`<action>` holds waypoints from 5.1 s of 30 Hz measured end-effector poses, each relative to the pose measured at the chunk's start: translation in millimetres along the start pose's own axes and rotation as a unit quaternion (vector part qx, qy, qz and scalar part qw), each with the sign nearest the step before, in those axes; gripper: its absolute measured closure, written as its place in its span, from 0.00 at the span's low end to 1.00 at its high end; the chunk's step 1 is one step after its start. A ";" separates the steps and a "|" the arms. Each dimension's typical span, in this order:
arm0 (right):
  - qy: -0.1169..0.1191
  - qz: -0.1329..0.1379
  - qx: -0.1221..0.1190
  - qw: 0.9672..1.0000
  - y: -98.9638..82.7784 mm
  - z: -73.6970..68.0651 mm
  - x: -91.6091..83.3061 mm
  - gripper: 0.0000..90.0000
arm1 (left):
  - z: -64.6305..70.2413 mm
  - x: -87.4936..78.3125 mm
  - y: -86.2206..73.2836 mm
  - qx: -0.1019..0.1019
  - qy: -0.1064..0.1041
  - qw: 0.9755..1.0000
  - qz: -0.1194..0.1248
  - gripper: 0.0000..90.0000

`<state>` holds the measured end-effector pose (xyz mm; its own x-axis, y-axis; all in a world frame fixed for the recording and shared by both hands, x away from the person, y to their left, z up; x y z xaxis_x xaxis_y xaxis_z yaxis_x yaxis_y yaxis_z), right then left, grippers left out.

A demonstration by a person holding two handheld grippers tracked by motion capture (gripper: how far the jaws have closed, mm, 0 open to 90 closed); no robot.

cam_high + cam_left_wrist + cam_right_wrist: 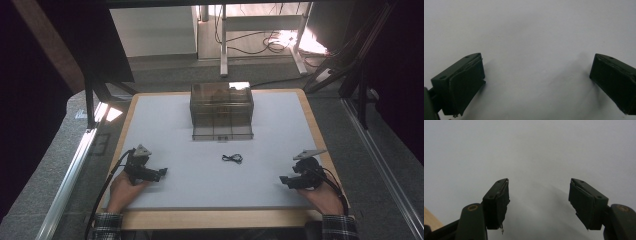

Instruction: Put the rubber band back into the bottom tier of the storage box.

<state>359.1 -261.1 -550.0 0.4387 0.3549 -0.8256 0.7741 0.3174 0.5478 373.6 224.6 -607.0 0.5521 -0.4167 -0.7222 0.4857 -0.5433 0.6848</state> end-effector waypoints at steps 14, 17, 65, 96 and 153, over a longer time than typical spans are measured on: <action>-0.008 -0.024 -0.015 1.000 12.1 -5.6 8.8 0.37 | 0.0 0.0 0.0 0.000 0.000 1.000 0.000 0.00; -0.008 -0.029 -0.019 0.999 15.0 -7.7 8.9 0.38 | 0.0 0.0 0.0 0.000 0.000 1.000 0.000 0.00; -0.002 -0.084 -0.082 0.993 65.9 -47.5 49.7 0.53 | 0.0 0.1 0.0 0.000 0.000 1.000 0.000 0.00; 0.028 -0.118 -0.147 0.982 95.2 -96.3 80.9 0.65 | -0.1 0.1 0.0 0.000 0.000 1.000 0.000 0.00; 0.057 -0.094 -0.143 0.984 130.2 -120.8 65.8 0.96 | -0.1 0.1 0.0 -0.001 0.000 1.000 0.001 0.00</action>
<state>433.7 -90.2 -516.6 0.2328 0.3570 -0.9046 0.6698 0.6156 0.4153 373.7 224.6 -607.1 0.5523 -0.4177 -0.7215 0.4862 -0.5417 0.6857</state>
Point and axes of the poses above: each handheld gripper's, and its own axes: x roughly forward along the jaws, y roughly out of its top, z roughly to its right, the point moved 7 cm from there along x, roughly forward along the jaws, and after that the axes turned 13 degrees about x, right-handed, at the moved point
